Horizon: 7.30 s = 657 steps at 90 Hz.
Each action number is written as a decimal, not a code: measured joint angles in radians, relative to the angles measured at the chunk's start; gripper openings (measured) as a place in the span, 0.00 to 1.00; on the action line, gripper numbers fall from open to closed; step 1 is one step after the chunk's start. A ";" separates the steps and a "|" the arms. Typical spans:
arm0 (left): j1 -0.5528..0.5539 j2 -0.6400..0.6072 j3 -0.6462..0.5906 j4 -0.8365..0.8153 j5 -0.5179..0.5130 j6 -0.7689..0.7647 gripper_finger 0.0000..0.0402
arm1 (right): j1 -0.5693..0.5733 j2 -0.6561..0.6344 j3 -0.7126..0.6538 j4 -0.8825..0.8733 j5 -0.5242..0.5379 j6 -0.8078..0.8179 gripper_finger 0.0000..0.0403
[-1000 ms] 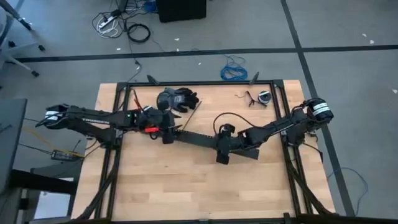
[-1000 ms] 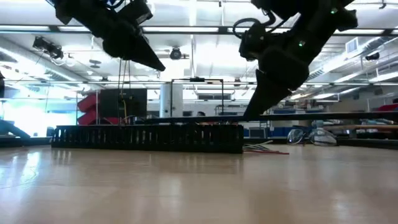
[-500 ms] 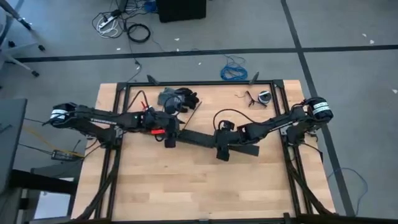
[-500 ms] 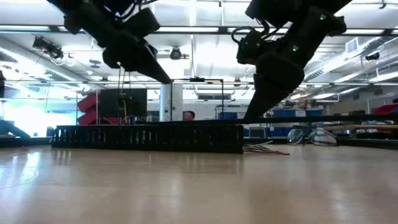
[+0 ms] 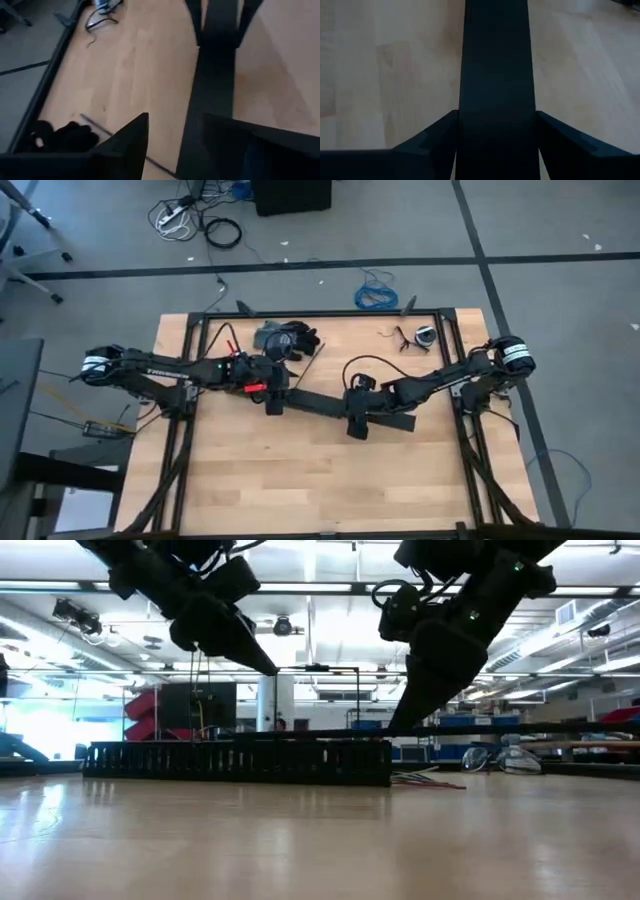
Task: Ziptie cables
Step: Close the black cable duct cover
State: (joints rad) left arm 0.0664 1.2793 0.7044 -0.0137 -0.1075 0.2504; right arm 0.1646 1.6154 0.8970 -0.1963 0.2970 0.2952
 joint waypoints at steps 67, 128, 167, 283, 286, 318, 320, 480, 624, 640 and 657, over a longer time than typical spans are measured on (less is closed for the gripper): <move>-0.001 0.128 -0.005 0.029 0.121 -0.019 0.42 | -0.004 0.001 0.000 -0.004 -0.012 0.043 0.57; -0.001 0.199 -0.006 0.086 0.138 -0.007 0.41 | -0.016 0.001 0.000 -0.011 -0.030 0.047 0.57; 0.019 0.199 -0.006 0.083 0.137 0.055 0.02 | -0.016 0.001 0.000 -0.011 -0.032 0.046 0.57; 0.025 0.276 -0.003 0.107 0.166 0.053 0.00 | -0.018 0.001 -0.001 -0.019 -0.054 0.042 0.57; 0.025 0.285 -0.003 0.109 0.166 0.053 0.00 | -0.018 0.001 -0.001 -0.019 -0.055 0.043 0.57; 0.026 0.322 -0.003 0.155 0.165 0.053 0.00 | -0.023 0.001 -0.002 -0.033 -0.061 0.048 0.57; 0.026 0.322 -0.003 0.155 0.165 0.054 0.00 | -0.023 0.001 -0.002 -0.033 -0.061 0.048 0.57; 0.025 0.354 -0.008 0.202 0.165 -0.024 0.00 | -0.095 0.034 0.000 0.175 -0.126 -0.144 0.04; 0.124 0.058 -0.006 -0.307 0.085 0.008 0.00 | -0.114 0.090 0.002 0.046 -0.453 -0.142 0.00; 0.123 0.044 -0.006 -0.345 0.116 0.008 0.00 | -0.114 0.090 0.000 0.054 -0.455 -0.142 0.00; 0.115 0.062 -0.006 -0.342 0.086 0.026 0.10 | -0.115 0.090 0.000 0.058 -0.457 -0.142 0.01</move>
State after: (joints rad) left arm 0.1814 1.3418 0.6983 -0.3553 -0.0212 0.2763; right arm 0.0494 1.7054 0.8967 -0.1381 -0.1598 0.1535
